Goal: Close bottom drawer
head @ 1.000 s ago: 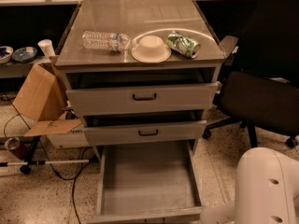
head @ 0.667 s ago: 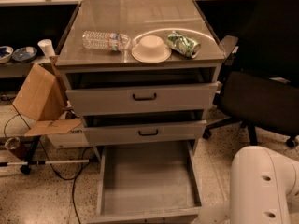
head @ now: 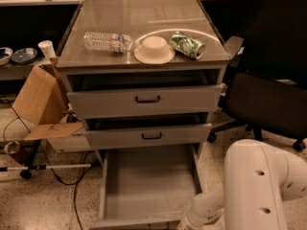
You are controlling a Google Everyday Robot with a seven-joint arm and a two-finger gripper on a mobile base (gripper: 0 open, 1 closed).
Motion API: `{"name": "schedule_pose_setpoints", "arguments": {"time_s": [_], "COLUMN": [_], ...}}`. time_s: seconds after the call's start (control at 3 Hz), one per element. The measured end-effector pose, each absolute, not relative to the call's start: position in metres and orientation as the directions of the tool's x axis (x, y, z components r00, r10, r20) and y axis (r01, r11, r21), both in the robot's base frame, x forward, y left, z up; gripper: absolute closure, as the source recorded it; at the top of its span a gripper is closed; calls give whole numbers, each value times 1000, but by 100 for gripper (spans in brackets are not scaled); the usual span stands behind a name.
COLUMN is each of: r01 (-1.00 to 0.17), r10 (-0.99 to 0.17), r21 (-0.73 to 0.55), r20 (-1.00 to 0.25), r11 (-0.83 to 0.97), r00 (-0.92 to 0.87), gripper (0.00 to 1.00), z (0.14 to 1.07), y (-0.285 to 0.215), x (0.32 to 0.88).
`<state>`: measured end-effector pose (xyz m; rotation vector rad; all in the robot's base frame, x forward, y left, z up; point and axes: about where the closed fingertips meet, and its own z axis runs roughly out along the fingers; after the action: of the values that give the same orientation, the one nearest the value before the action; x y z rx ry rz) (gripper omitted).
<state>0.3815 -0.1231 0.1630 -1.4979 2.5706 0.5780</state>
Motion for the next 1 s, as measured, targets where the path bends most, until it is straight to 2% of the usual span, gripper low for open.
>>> {"name": "schedule_pose_setpoints", "arguments": {"time_s": [0.33, 0.67, 1.0], "r01": [-857, -890, -891], "r10": [-815, -843, -844], "r21": [267, 216, 214], "r20": [-282, -293, -294], "r11": [440, 401, 400], "r00": [-506, -451, -449], "gripper": [50, 27, 4], "z": [163, 173, 175], "y": [-123, -95, -94], "x": [381, 417, 417]}}
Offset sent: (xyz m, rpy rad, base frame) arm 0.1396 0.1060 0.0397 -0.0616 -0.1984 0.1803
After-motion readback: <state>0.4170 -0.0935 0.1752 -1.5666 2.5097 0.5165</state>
